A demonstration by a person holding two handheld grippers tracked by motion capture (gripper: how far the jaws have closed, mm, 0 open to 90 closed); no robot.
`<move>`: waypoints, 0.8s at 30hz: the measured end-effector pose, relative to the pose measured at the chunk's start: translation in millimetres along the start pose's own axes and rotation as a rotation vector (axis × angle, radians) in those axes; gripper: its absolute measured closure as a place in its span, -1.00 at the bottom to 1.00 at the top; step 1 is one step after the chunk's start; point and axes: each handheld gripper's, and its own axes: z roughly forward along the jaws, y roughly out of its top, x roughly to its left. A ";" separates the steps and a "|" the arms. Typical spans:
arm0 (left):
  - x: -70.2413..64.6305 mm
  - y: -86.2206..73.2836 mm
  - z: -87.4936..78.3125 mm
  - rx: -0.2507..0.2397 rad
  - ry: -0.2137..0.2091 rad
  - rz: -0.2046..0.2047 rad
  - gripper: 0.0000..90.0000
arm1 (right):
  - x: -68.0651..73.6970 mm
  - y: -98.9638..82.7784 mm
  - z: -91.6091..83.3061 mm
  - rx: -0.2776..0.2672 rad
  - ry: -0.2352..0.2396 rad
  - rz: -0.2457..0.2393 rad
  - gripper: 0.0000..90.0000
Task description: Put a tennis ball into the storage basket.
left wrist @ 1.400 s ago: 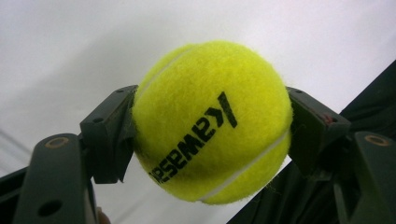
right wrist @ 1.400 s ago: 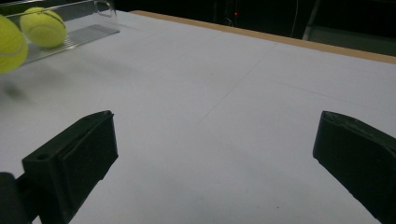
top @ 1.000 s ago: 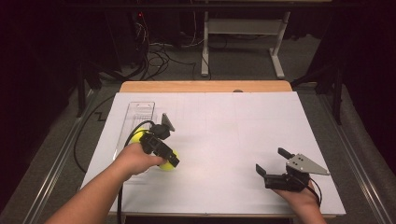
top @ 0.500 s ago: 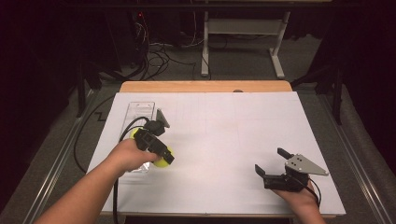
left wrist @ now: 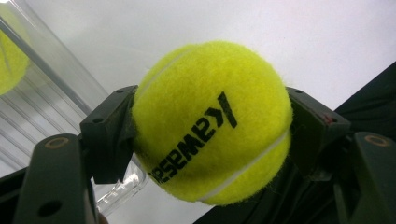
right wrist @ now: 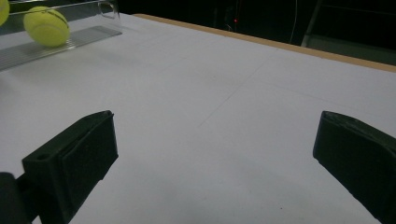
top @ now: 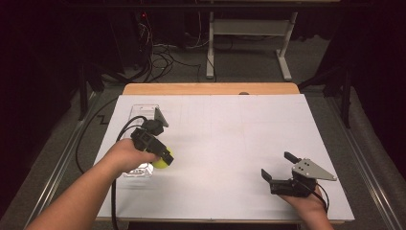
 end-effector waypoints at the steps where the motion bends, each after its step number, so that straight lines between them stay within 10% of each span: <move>1: 0.1 0.3 -1.2 0.005 0.004 0.000 -0.40 | 0.1 0.0 0.1 0.000 0.001 -0.001 -1.00; 24: 20.1 -9.6 -33.0 -0.025 0.036 -0.059 -0.40 | -0.4 0.4 -1.1 -0.014 0.005 0.007 -1.00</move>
